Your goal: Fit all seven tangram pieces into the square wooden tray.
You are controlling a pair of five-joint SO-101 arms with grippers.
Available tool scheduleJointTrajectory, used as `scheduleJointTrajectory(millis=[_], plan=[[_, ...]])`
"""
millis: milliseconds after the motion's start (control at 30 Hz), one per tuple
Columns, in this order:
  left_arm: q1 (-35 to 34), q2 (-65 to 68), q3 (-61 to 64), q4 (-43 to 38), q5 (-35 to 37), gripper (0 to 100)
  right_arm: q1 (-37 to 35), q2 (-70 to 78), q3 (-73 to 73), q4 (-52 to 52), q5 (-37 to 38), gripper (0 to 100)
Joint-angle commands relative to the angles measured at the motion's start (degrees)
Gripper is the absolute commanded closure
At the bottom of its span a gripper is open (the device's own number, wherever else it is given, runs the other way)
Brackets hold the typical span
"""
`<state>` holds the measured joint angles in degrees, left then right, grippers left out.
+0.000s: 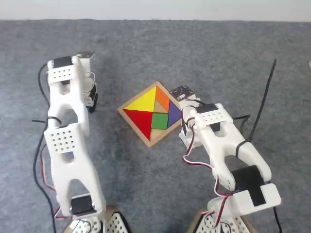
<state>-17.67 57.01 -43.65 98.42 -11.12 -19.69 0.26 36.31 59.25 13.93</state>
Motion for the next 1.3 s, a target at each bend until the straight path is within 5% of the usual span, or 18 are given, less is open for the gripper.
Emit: scheduleJointTrajectory(millis=[0, 233, 433, 600, 733, 867, 1033, 1267], plan=[[1.05, -0.62, 1.27, 2.29, -0.35, 99, 0.48, -2.77, -0.26, -0.57, 0.53, 72.4], [0.97, -13.89, 8.40, 2.20, -1.14, 99, 0.48, -2.77, -0.26, -0.66, 0.53, 72.4], [-15.47, -36.04, 7.25, 2.29, -7.74, 98, 0.48, -2.77, -0.18, -0.66, 0.44, 72.4], [-25.14, -51.16, 21.23, 1.93, -17.67, 97, 0.48, -2.77, -0.26, -0.66, 0.62, 72.4], [-17.23, -50.99, 41.45, -6.51, -17.49, 92, 0.40, -2.77, -0.18, -1.27, 0.18, 72.4], [-6.59, -54.07, 57.01, -24.62, -3.69, 92, 0.48, -3.21, 1.67, -4.26, -0.35, 72.4], [2.46, -76.84, 77.85, -36.66, 3.25, 92, 0.92, -3.47, 2.46, -5.32, -2.99, 72.5], [9.14, -110.24, 117.49, -68.92, 3.34, 92, 1.01, -3.47, 2.55, -7.52, -3.08, 81.4]])
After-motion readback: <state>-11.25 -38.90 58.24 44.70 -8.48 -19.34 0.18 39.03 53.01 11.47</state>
